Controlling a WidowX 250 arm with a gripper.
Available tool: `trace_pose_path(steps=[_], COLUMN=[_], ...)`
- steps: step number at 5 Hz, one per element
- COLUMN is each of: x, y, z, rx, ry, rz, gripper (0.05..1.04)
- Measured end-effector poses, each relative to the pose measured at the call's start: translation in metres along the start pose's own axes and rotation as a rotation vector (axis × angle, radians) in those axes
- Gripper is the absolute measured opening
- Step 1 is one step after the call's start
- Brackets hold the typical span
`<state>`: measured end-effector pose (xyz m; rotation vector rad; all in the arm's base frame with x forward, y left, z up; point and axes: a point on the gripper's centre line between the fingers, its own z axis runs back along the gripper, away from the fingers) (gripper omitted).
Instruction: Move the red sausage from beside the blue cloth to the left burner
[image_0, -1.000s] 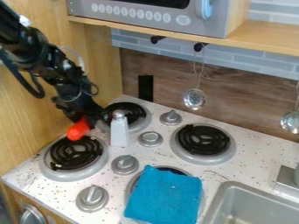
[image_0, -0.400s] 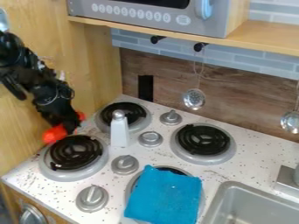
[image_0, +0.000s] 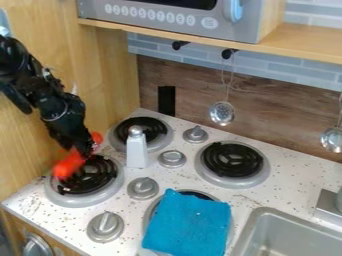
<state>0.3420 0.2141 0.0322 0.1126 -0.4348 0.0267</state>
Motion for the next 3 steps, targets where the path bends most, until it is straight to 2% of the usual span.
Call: trace_pose_path(steps=[1,2,3], x=[0.001,0.010,0.022], y=[-0.009,-0.012,-0.024], z=[0.001,0.031,0.086], rx=[-0.052,-0.044,-0.044], ry=[-0.007,-0.055,-0.161], rz=[-0.006,-0.024,-0.046], gripper=[1.011,1.006,1.005])
